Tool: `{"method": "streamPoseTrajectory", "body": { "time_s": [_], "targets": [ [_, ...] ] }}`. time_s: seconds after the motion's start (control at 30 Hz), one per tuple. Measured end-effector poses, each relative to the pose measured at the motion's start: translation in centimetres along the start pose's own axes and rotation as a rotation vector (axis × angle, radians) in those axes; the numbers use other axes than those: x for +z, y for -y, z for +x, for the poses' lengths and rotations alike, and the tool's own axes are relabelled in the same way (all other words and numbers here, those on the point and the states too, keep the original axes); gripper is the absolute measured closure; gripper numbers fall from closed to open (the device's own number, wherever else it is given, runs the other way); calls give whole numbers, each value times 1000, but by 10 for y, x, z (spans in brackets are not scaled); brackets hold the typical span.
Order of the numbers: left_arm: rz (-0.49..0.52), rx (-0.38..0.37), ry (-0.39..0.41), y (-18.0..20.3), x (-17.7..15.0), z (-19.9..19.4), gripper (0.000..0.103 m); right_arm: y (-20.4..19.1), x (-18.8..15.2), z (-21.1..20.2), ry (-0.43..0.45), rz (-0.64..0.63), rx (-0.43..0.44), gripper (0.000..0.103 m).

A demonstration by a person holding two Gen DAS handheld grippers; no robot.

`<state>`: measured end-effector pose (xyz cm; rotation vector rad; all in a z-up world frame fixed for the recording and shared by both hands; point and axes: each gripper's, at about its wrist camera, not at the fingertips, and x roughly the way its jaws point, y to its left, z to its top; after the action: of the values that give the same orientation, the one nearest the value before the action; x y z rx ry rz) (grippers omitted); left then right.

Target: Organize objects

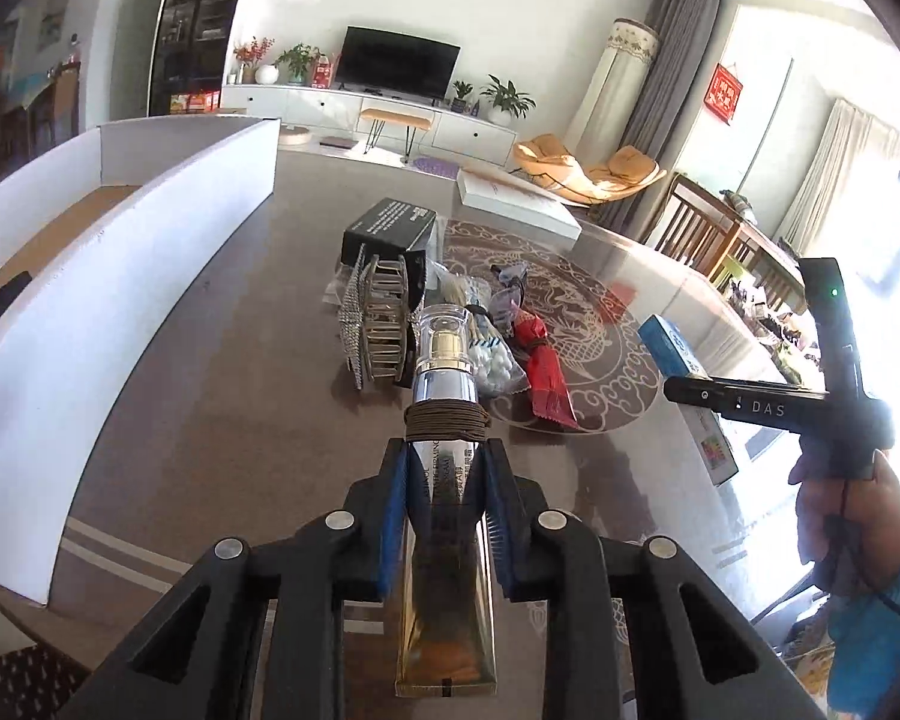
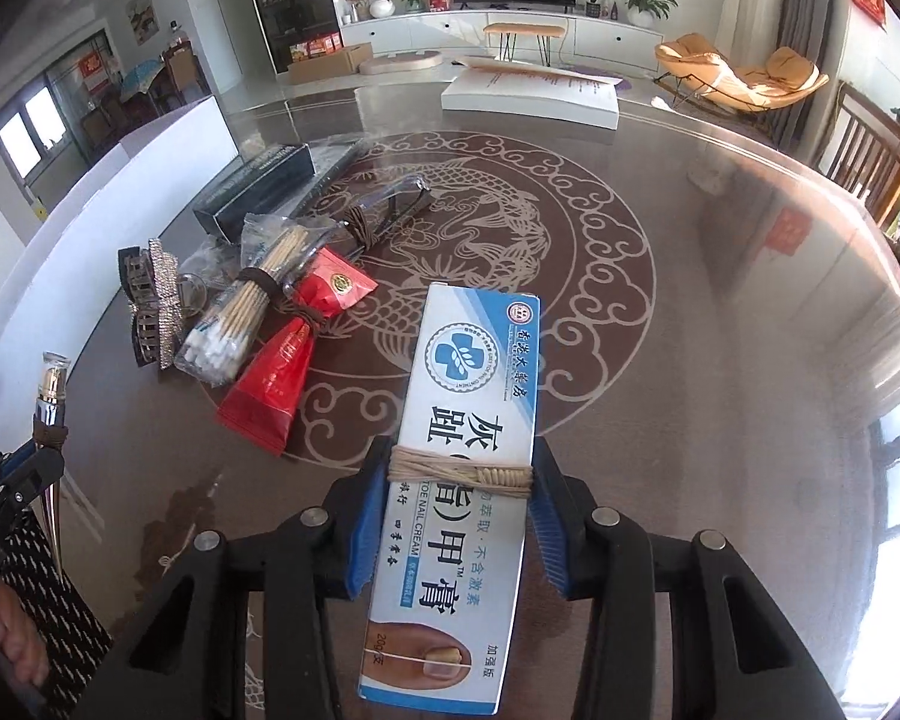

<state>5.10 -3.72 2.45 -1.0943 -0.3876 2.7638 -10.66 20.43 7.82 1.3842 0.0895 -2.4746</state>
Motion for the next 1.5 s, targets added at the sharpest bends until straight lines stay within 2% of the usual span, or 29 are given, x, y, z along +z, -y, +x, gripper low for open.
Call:
{"method": "streamPoseTrajectory", "body": {
  "time_s": [0.2,0.3,0.4,0.5,0.6,0.7,0.8,0.87,0.9,0.93,1.03,1.1,1.17,1.27,1.33,1.4,1.5],
  "targets": [
    [-162,20,144,-69,29,-70,79,-85,36,-39,112,-67,186,59],
    [-213,89,200,-112,51,-101,79,-151,66,-44,144,-119,319,59],
    [-258,184,199,-165,73,-118,79,-226,95,-42,156,-186,442,59],
    [-302,266,161,-214,87,-118,79,-301,116,-34,168,-247,540,59],
    [-312,332,95,-249,88,-108,79,-364,127,-8,149,-283,590,59],
    [-296,391,-10,-268,84,-80,79,-412,125,30,92,-319,572,58],
    [-295,444,-110,-279,75,-57,74,-436,115,66,0,-336,521,56],
    [-302,458,-96,-277,66,-61,59,-432,109,75,-32,-300,512,48],
    [-306,455,-59,-273,63,-68,51,-422,107,72,-17,-275,531,36],
    [-312,458,-24,-268,62,-76,40,-411,103,65,15,-259,537,23],
    [-310,424,89,-240,60,-99,28,-365,92,31,173,-241,498,8],
    [-282,368,140,-213,63,-108,22,-332,79,9,268,-246,441,0],
    [-241,295,162,-178,62,-110,15,-298,60,-4,328,-265,355,0],
    [-162,141,125,-117,58,-91,9,-238,29,0,318,-279,174,0],
    [-117,49,63,-82,46,-68,7,-193,3,10,249,-254,46,0],
    [-90,6,3,-54,31,-40,7,-149,-24,17,168,-223,-48,0],
    [-36,10,-105,-23,8,3,7,-92,-60,18,82,-151,-128,0]
  ]
}}
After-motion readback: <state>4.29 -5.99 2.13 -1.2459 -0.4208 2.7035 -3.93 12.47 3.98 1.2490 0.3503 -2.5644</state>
